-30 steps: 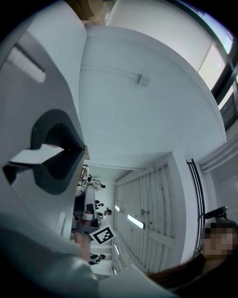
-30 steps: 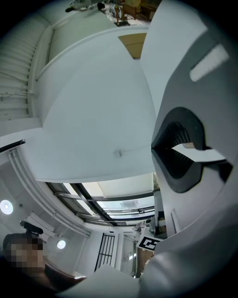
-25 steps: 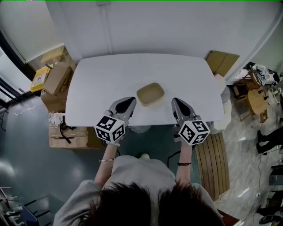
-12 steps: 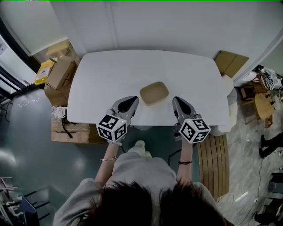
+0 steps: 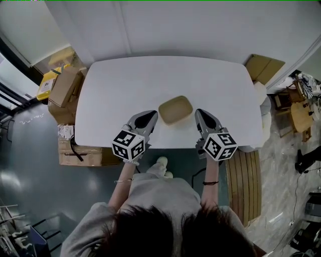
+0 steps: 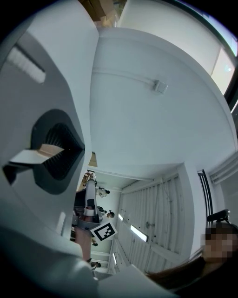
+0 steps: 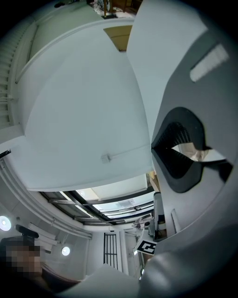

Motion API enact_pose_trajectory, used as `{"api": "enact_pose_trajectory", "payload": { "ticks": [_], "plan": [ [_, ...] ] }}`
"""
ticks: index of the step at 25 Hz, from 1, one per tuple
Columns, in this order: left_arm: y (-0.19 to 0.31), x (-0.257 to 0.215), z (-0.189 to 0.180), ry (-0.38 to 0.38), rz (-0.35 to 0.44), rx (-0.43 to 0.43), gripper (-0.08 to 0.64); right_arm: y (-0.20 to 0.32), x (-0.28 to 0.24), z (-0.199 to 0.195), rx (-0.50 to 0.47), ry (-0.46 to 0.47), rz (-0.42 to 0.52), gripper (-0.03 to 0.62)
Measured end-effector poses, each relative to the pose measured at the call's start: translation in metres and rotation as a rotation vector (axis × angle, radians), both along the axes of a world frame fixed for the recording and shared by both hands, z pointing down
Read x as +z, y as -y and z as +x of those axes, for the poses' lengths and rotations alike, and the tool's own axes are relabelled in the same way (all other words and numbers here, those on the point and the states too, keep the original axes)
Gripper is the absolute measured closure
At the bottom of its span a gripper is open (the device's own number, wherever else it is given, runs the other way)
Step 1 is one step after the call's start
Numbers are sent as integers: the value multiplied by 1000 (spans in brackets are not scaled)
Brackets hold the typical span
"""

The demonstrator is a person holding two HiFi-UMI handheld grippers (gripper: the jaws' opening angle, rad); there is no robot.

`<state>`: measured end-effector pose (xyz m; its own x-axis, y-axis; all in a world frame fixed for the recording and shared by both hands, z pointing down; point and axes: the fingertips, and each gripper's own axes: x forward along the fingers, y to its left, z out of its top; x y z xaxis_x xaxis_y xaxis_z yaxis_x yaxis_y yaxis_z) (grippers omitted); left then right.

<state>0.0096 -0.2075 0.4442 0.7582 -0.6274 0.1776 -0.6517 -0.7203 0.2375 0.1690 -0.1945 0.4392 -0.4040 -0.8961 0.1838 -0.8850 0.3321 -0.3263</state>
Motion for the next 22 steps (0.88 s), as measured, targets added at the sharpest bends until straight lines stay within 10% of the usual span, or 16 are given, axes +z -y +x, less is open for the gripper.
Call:
{"api": "enact_pose_trajectory", "payload": {
  "ticks": [22],
  "plan": [
    [51, 54, 16, 35, -120, 53, 569, 61, 49, 14, -40, -36, -129, 580]
  ]
}}
